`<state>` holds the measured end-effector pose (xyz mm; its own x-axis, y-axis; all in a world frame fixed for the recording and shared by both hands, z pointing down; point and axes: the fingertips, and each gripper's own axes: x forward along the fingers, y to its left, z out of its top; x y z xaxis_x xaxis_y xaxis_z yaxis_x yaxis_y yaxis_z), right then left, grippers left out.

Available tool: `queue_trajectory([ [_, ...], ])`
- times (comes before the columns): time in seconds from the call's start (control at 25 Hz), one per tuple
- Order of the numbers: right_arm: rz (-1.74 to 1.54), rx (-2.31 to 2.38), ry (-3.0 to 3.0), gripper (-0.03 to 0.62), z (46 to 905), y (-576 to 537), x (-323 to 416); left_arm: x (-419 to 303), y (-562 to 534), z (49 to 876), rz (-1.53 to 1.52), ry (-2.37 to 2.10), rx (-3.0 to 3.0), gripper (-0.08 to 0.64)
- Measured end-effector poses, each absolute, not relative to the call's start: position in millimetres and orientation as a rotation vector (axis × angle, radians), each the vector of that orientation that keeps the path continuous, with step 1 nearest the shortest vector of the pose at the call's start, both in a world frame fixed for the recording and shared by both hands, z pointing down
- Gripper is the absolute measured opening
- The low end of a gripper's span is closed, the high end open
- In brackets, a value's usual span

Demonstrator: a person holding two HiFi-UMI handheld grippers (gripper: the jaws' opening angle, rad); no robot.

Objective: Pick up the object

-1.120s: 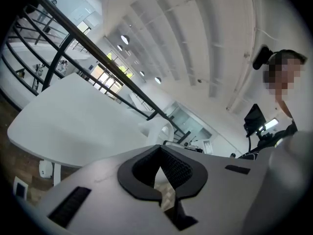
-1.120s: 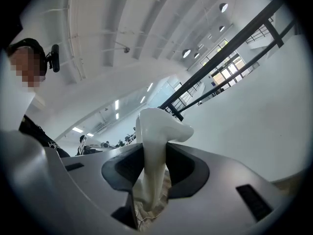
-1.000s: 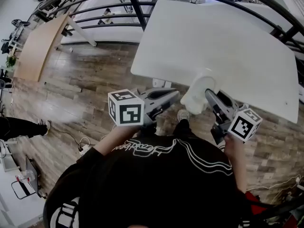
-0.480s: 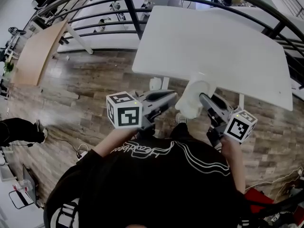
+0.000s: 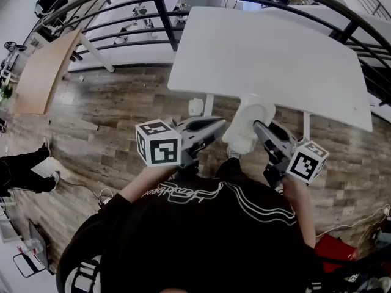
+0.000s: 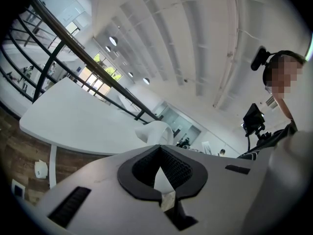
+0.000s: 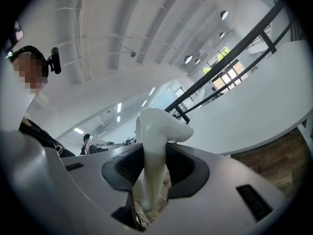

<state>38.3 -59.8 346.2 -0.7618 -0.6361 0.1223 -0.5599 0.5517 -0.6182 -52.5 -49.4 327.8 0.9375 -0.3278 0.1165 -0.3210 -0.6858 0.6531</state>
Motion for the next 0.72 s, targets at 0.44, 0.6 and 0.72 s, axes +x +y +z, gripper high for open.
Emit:
queue_trajectory([
  [0.44, -0.984, -1.027, 2.665, 0.13, 341.0, -58.9, 36.4, -51.6, -52.5, 325.0, -0.012, -0.441, 2.374, 0.006],
  [0.6, -0.985, -1.038, 2.666, 0.13, 342.0, -58.5, 38.3, -48.6, -51.9, 326.0, -0.01, -0.433, 2.375, 0.006],
  [0.72, -0.98, -1.039, 2.671, 0.13, 342.5, -58.6, 38.2, -49.1, -51.5, 325.9, -0.011, -0.437, 2.379, 0.006],
])
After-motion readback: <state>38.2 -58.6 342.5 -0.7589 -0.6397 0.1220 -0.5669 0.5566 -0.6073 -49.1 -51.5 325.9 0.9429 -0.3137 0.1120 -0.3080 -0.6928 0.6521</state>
